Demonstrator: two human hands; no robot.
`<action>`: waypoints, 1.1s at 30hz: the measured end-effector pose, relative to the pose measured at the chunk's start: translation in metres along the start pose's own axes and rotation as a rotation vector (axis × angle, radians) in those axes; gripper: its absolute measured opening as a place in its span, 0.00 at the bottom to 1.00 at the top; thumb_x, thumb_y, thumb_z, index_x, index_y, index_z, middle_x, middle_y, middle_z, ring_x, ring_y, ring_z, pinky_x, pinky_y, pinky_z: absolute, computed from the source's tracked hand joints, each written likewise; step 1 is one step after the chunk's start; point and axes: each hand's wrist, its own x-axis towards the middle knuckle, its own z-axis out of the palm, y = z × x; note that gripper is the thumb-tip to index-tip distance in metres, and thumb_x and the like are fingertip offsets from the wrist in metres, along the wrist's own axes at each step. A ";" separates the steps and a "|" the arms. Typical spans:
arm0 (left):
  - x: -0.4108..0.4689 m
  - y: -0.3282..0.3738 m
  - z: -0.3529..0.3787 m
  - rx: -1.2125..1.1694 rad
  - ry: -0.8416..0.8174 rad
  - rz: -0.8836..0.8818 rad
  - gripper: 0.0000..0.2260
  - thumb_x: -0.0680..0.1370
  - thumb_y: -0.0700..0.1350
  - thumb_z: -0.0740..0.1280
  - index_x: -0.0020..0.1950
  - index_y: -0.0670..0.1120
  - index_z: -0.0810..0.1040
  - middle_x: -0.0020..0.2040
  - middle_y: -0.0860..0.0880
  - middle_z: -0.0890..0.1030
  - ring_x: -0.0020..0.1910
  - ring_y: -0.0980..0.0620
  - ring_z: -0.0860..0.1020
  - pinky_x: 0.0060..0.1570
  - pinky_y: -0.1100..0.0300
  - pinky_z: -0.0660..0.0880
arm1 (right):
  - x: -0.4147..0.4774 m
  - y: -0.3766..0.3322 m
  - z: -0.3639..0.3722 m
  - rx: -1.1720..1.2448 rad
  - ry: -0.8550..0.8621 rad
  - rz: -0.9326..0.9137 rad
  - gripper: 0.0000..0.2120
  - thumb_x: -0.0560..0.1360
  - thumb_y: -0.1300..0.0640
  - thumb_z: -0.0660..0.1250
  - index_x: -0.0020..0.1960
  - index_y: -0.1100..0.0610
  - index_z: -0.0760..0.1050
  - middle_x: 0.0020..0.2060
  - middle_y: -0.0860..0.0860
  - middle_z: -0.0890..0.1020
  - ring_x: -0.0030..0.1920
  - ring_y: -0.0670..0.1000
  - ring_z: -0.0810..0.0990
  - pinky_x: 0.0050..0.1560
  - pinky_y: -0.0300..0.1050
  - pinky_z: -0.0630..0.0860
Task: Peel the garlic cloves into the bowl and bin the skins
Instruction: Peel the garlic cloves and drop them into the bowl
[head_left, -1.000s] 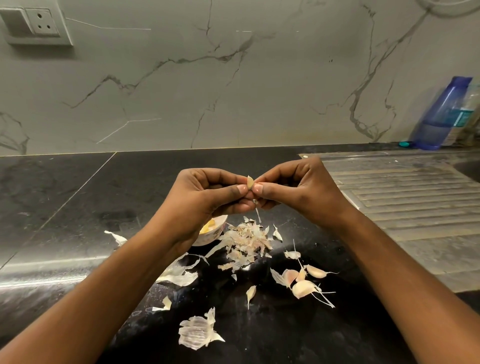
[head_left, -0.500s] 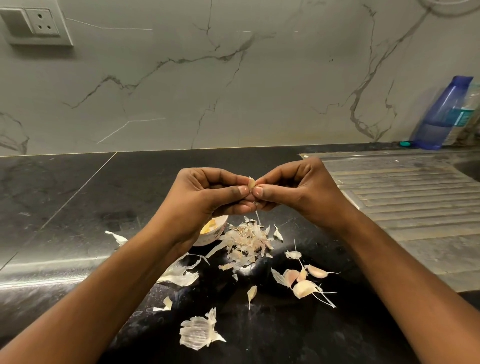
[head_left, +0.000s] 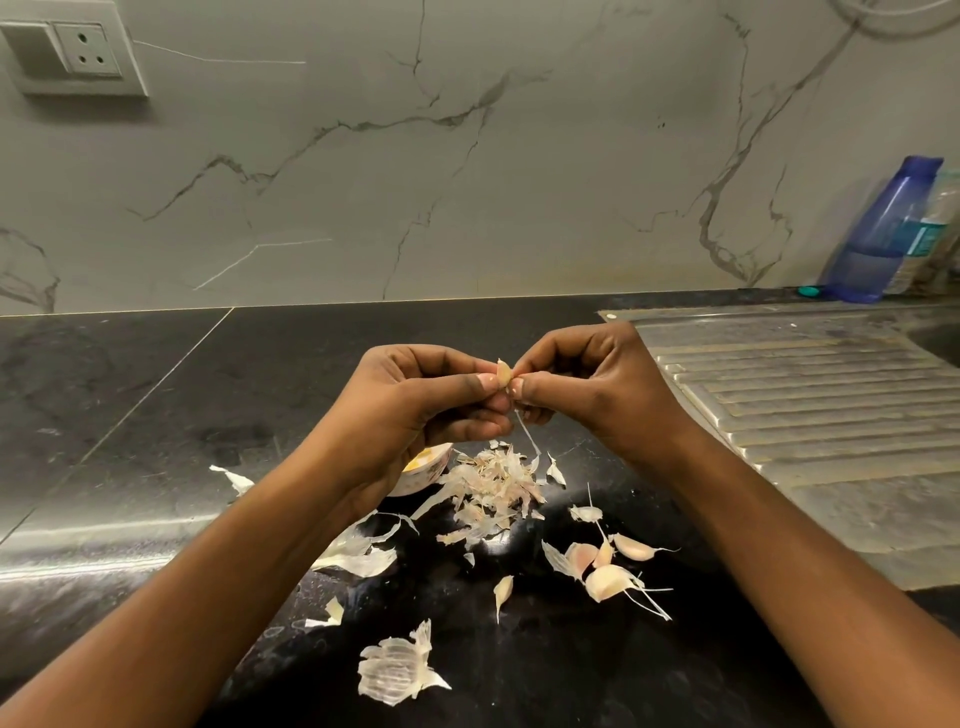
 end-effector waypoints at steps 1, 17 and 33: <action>0.000 0.000 0.000 0.004 -0.004 -0.002 0.15 0.71 0.39 0.73 0.56 0.35 0.84 0.48 0.34 0.86 0.41 0.44 0.87 0.40 0.61 0.85 | 0.000 0.000 0.000 0.001 -0.001 0.004 0.02 0.78 0.68 0.73 0.48 0.65 0.85 0.38 0.58 0.86 0.37 0.54 0.85 0.40 0.42 0.83; 0.002 -0.006 -0.004 0.251 0.075 0.190 0.08 0.78 0.31 0.70 0.55 0.39 0.86 0.48 0.41 0.88 0.48 0.42 0.88 0.48 0.57 0.85 | 0.002 0.002 0.001 -0.034 -0.036 0.037 0.01 0.78 0.66 0.74 0.48 0.63 0.85 0.37 0.57 0.86 0.37 0.55 0.85 0.41 0.44 0.84; 0.003 -0.007 -0.006 0.239 0.076 0.268 0.16 0.69 0.41 0.75 0.55 0.38 0.86 0.47 0.42 0.89 0.47 0.44 0.88 0.47 0.59 0.85 | 0.003 0.002 -0.004 -0.046 0.016 0.054 0.04 0.78 0.63 0.76 0.50 0.63 0.87 0.38 0.56 0.88 0.38 0.55 0.87 0.40 0.44 0.84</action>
